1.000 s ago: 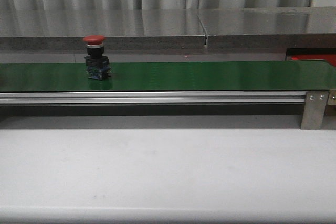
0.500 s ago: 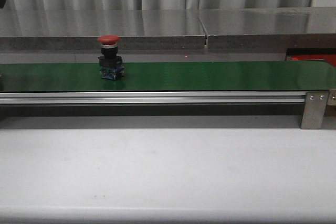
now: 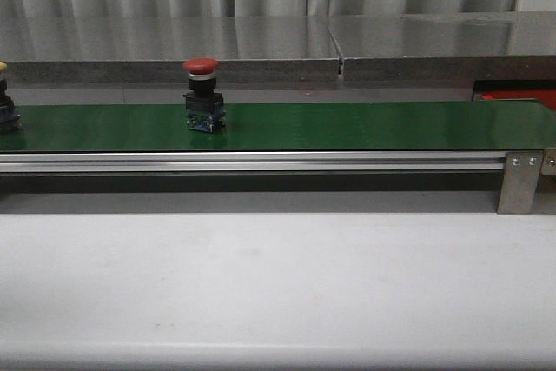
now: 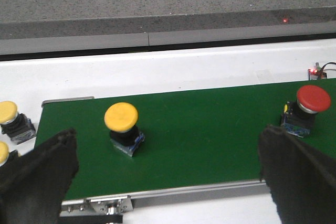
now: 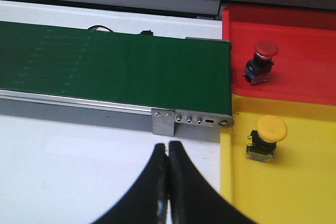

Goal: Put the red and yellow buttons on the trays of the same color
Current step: 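Place the yellow button on the belt behind the red one and release, then lower the right gripper onto the arriving red button and grasp it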

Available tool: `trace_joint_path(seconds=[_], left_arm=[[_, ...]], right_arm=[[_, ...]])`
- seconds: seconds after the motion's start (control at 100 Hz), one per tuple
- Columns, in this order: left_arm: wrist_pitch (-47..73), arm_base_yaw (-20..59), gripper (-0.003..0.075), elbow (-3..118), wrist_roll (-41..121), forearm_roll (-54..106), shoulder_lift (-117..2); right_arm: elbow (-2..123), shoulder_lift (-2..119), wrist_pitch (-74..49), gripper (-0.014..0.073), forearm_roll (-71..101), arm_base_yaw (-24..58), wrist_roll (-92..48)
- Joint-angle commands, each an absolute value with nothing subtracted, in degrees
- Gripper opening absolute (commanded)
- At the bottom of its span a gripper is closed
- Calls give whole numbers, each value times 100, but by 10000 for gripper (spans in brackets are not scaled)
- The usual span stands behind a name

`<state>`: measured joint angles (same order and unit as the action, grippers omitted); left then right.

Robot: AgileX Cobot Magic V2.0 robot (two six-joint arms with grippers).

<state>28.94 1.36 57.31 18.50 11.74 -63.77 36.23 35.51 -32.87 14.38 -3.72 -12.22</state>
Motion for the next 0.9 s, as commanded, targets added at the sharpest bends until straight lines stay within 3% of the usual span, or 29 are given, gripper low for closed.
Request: trace_joint_path(seconds=[0.0, 0.32, 0.41, 0.53, 0.68, 0.74, 0.8, 0.89], left_arm=[[2183, 182, 662, 5267, 1847, 1265, -5618], [2046, 182, 659, 3563, 1847, 1305, -3584], [2046, 182, 620, 3339, 1835, 1305, -3242], [2026, 182, 470, 3205, 1835, 1305, -3040], [2010, 182, 115, 3205, 1826, 1305, -3043], [1999, 182, -19, 3205, 1826, 1305, -3043], [1975, 182, -20, 3205, 1826, 1313, -3043], [1975, 182, -19, 3205, 1826, 1313, -3043]], right_arm=[[3754, 3531, -2888, -118, 1500, -378, -1269], [3754, 3531, -2888, -118, 1500, -378, -1269], [3754, 3531, -2888, -118, 1500, -378, -1269], [3754, 3537, -2888, -118, 1500, -378, -1269], [3754, 3537, -2952, -105, 1590, -378, -1269], [3754, 3537, -3050, -50, 1600, -378, -1269], [3754, 3537, -3137, 43, 1600, -378, -1269], [3754, 3537, -3229, 282, 1600, -378, -1269]])
